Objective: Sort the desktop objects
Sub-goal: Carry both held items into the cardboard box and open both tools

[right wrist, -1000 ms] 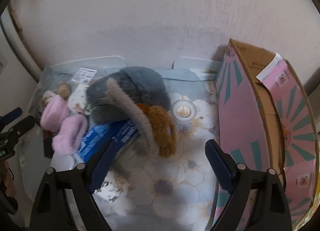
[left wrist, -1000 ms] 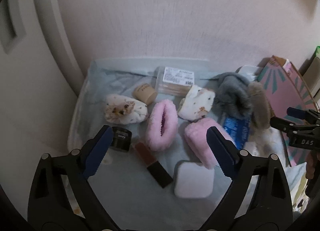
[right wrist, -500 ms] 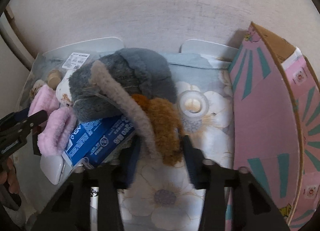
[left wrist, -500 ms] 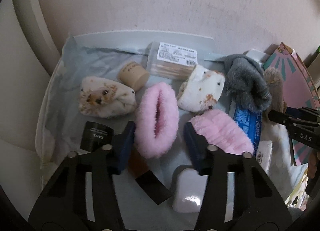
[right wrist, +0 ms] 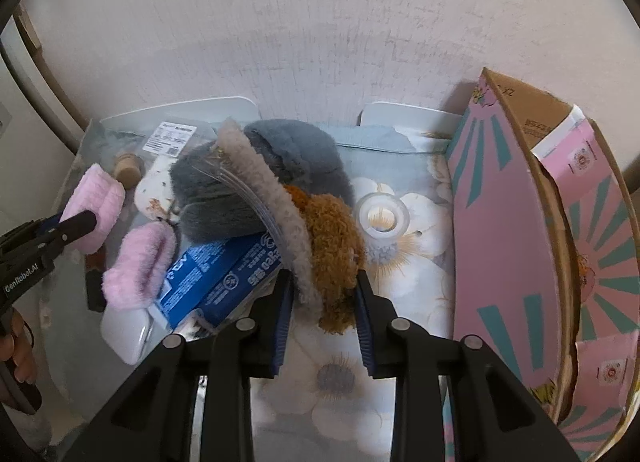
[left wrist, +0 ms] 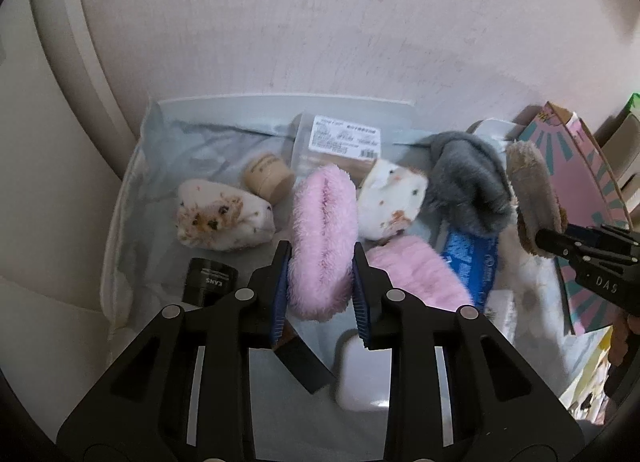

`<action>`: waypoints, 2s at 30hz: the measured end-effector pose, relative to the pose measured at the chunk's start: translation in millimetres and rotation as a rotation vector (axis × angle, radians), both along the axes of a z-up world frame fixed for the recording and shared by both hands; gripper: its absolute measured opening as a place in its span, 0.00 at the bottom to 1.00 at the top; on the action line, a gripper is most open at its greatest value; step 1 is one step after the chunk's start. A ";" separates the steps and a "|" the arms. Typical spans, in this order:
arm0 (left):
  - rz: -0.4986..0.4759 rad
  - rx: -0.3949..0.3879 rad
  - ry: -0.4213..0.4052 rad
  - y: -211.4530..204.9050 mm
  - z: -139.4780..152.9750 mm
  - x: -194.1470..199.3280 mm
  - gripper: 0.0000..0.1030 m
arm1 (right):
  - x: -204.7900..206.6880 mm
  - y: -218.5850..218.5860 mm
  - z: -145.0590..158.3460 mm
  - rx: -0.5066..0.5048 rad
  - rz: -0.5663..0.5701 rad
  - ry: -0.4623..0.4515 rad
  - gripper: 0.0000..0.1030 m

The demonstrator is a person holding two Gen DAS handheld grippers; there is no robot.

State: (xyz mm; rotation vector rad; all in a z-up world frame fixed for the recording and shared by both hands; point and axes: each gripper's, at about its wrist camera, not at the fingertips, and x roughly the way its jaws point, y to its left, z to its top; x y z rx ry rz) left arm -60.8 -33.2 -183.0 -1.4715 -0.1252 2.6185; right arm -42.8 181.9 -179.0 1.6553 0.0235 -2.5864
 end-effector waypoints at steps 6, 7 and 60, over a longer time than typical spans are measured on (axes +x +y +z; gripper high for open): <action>-0.011 -0.012 0.010 -8.1 22.1 4.3 0.24 | 16.0 8.3 18.2 -0.037 -0.003 0.021 0.26; -0.011 -0.011 0.013 -9.6 28.8 4.5 0.24 | 14.2 5.9 19.6 -0.038 -0.003 0.026 0.26; -0.599 -0.030 -0.018 363.2 63.0 -75.8 0.24 | 67.4 200.3 13.8 -0.032 -0.317 -0.078 0.26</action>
